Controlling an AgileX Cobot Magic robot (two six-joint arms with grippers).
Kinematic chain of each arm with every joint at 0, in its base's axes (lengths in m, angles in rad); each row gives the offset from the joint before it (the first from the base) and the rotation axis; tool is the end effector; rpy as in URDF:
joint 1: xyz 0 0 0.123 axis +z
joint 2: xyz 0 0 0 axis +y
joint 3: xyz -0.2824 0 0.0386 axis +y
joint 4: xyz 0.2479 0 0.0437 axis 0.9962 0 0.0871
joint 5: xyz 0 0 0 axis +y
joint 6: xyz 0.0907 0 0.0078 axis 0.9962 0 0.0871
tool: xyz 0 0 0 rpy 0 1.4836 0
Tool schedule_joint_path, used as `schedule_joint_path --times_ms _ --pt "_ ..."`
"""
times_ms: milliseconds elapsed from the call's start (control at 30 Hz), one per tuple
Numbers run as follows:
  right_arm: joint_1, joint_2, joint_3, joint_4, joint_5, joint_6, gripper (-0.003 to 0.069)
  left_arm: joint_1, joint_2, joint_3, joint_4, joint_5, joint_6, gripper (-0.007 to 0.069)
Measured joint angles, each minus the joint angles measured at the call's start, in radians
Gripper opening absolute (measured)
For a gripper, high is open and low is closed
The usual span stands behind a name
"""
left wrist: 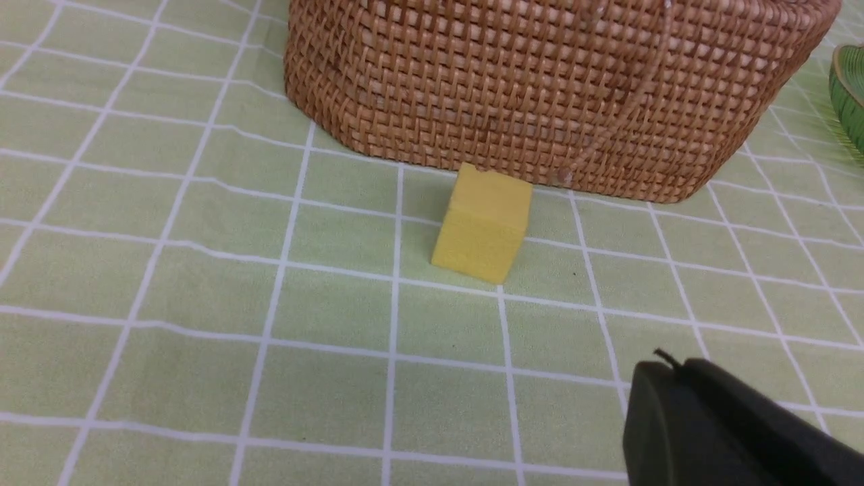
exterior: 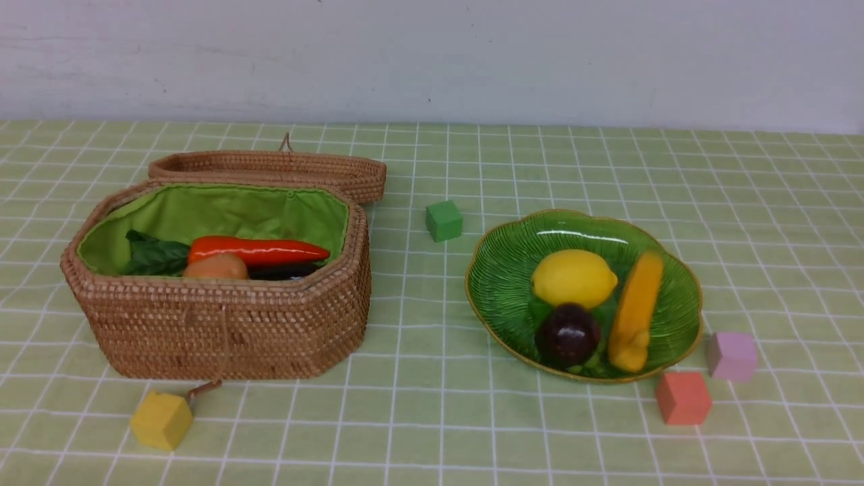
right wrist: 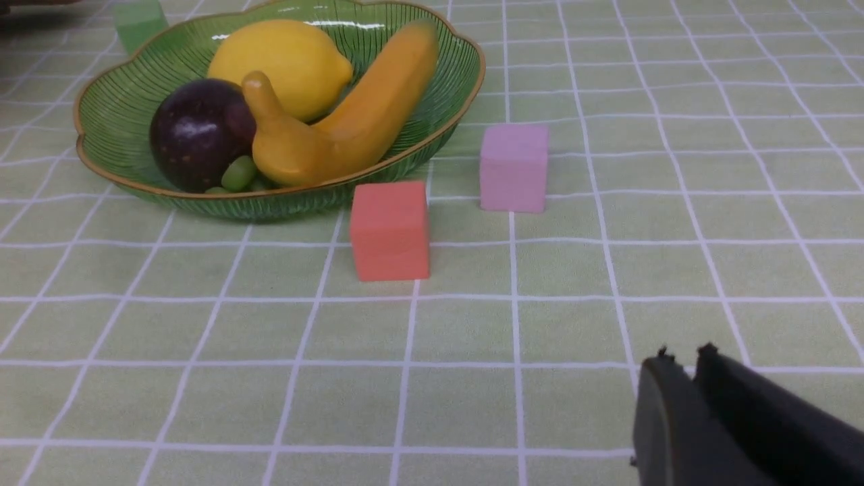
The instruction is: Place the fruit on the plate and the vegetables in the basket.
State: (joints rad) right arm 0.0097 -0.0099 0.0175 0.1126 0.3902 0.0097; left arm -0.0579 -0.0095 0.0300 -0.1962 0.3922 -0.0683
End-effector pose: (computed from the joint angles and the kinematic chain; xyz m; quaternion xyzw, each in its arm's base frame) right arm 0.0520 0.0044 0.1729 0.0294 0.8067 0.0537 0.5878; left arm 0.0517 -0.0098 0.1690 -0.0559 0.8082 -0.1196 0.5740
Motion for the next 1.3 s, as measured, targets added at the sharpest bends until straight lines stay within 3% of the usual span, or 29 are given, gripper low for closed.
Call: schedule_joint_path --times_ms 1300 --pt "0.0 0.0 0.0 0.0 0.0 -0.001 0.0111 0.0 0.0 0.0 0.0 0.0 -0.002 0.0004"
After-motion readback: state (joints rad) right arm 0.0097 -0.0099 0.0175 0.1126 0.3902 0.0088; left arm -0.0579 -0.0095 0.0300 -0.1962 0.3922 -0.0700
